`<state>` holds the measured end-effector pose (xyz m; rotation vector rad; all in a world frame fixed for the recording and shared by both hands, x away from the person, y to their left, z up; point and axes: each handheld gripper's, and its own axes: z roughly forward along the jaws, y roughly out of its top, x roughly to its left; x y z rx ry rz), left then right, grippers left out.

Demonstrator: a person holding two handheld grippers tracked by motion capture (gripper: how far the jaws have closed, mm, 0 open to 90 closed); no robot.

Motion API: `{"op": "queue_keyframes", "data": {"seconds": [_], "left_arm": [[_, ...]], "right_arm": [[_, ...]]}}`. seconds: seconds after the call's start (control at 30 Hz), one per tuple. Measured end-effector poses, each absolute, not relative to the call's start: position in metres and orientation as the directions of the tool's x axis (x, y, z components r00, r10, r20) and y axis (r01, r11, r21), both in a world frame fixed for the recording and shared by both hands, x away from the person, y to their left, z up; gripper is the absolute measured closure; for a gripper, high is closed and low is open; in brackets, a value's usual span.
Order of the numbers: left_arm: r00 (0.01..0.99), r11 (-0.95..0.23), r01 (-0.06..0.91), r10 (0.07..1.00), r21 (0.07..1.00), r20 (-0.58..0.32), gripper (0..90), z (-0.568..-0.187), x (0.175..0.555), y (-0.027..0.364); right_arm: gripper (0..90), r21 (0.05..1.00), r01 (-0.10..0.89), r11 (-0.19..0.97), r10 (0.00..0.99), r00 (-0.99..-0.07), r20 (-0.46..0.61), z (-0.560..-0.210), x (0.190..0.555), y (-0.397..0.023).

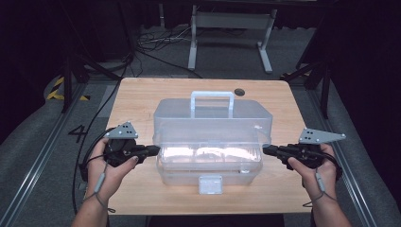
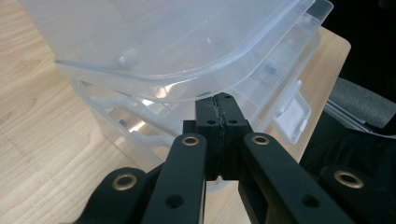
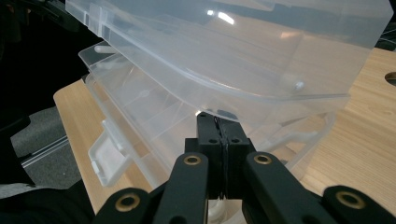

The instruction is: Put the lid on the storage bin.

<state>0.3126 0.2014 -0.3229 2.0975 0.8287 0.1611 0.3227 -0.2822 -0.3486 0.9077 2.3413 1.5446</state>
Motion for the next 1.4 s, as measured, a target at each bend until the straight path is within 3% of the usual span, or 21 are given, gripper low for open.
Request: {"op": "queue_keyframes", "data": {"seconds": [1.4], "left_arm": [[0.817, -0.621, 0.54, 0.549, 0.568, -0.177, 88.9, -0.339, 0.318, 0.193]], "right_arm": [[88.7, 0.742, 0.454, 0.493, 0.565, -0.816, 0.124, -0.356, 0.314, -0.276]]}}
